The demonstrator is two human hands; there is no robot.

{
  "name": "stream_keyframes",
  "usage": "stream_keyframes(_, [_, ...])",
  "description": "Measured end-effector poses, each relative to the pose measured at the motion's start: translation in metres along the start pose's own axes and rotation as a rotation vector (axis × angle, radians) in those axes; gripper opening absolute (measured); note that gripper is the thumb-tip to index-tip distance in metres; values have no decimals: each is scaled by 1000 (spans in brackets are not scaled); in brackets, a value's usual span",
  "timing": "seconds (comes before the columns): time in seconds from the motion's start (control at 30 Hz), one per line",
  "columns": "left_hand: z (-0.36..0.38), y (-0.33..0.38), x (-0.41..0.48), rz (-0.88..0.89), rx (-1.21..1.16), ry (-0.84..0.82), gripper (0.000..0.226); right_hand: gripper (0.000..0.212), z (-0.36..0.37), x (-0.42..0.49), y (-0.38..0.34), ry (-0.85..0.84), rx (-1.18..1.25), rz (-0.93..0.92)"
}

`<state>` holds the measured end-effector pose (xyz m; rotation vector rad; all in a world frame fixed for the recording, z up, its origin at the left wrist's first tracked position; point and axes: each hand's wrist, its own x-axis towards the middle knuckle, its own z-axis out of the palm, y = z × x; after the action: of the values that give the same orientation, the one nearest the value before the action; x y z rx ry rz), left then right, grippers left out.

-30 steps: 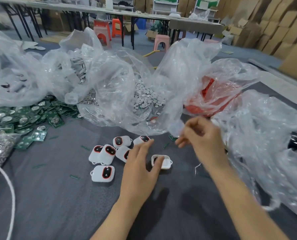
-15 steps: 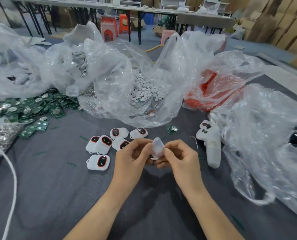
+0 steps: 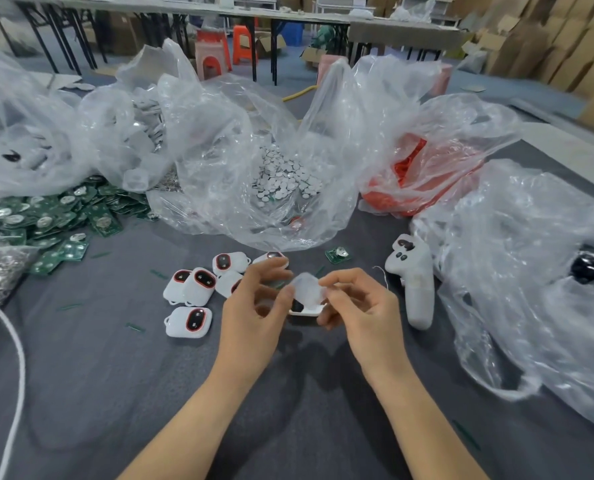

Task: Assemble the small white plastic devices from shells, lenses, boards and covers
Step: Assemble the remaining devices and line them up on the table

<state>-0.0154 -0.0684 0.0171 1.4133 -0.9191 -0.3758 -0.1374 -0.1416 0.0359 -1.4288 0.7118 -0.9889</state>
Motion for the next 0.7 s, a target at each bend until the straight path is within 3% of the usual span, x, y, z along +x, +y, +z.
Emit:
stream_keyframes(0.1, [-3,2,-2,255,196,-80,20,25,-1,-1,0,-7,3,-10])
stream_keyframes(0.2, [-2,-1,-4,364,303,-122,17,31,-1,-3,-1,-58,-14,-28])
stream_keyframes(0.27, [-1,-2,-4,319,250,-86,12,32,0,-3,0,-86,-25,-48])
stream_keyframes(0.37, [-3,-2,-1,82,29,5,23,25,-1,-1,2,-63,-59,-37])
stream_keyframes(0.47, [-4,1,4,-89,-241,41,6,15,-1,0,2,-89,-114,23])
stream_keyframes(0.7, [-3,1,3,-170,-343,-35,11,7,-1,1,1,-120,-10,96])
